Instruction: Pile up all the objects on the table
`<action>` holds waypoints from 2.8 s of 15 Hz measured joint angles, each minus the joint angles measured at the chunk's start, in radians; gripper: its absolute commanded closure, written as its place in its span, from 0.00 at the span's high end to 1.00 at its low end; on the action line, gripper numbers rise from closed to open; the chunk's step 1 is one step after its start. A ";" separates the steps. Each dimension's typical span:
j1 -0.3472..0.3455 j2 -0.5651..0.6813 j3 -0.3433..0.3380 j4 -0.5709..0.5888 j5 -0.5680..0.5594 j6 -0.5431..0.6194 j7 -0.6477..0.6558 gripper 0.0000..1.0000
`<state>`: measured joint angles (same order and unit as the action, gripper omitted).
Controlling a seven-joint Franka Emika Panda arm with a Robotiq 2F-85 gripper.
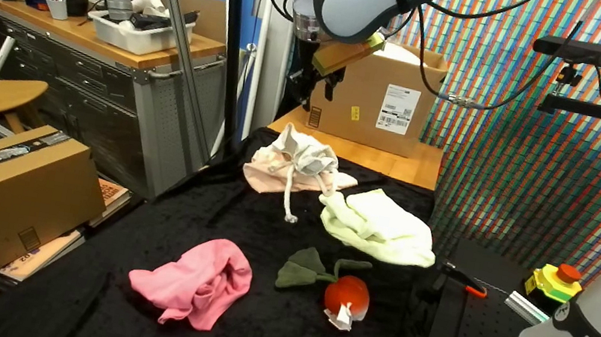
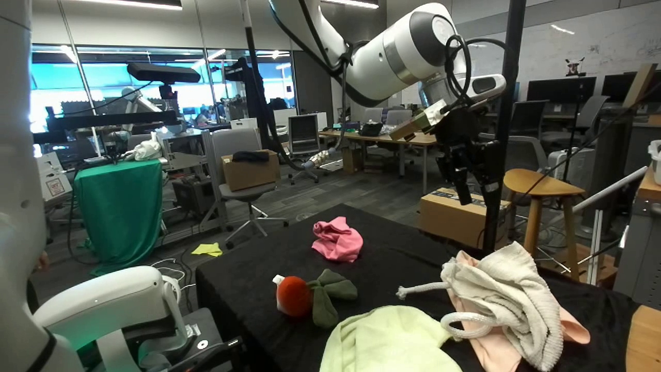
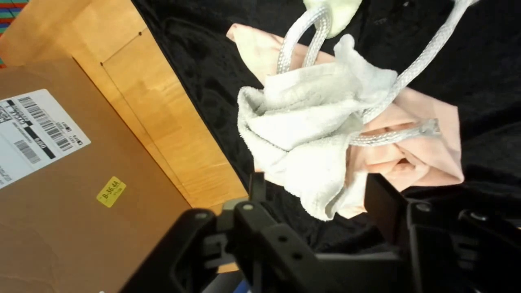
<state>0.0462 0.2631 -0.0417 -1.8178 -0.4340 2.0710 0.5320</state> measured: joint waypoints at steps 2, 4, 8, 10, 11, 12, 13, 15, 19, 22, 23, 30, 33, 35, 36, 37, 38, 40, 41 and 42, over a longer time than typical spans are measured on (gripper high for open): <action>0.008 -0.001 0.014 -0.010 0.030 0.005 -0.052 1.00; 0.025 -0.003 0.042 -0.031 0.057 0.021 -0.113 1.00; 0.088 0.001 0.117 -0.069 0.093 0.020 -0.209 0.99; 0.126 0.014 0.153 -0.073 0.105 0.012 -0.252 1.00; 0.145 0.025 0.171 -0.072 0.107 0.007 -0.272 1.00; 0.165 0.039 0.188 -0.070 0.108 0.002 -0.291 1.00; 0.186 0.055 0.205 -0.065 0.109 -0.002 -0.310 1.00; 0.224 0.089 0.236 -0.048 0.111 -0.009 -0.354 1.00; 0.285 0.172 0.275 0.020 0.136 -0.024 -0.421 1.00; 0.310 0.236 0.282 0.079 0.166 -0.025 -0.457 1.00; 0.314 0.256 0.282 0.098 0.183 -0.025 -0.469 1.00; 0.311 0.347 0.281 0.176 0.276 -0.023 -0.502 1.00; 0.311 0.372 0.282 0.189 0.310 -0.019 -0.508 1.00; 0.311 0.387 0.283 0.195 0.329 -0.016 -0.513 1.00; 0.312 0.394 0.283 0.198 0.334 -0.012 -0.515 1.00; 0.312 0.401 0.283 0.200 0.335 -0.005 -0.518 1.00; 0.312 0.406 0.283 0.201 0.335 0.002 -0.522 1.00; 0.317 0.417 0.277 0.201 0.318 0.022 -0.529 1.00; 0.320 0.422 0.273 0.201 0.303 0.033 -0.531 1.00; 0.324 0.427 0.268 0.201 0.284 0.042 -0.534 1.00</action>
<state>0.3702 0.6898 0.2267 -1.6167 -0.1499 2.1130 -0.0015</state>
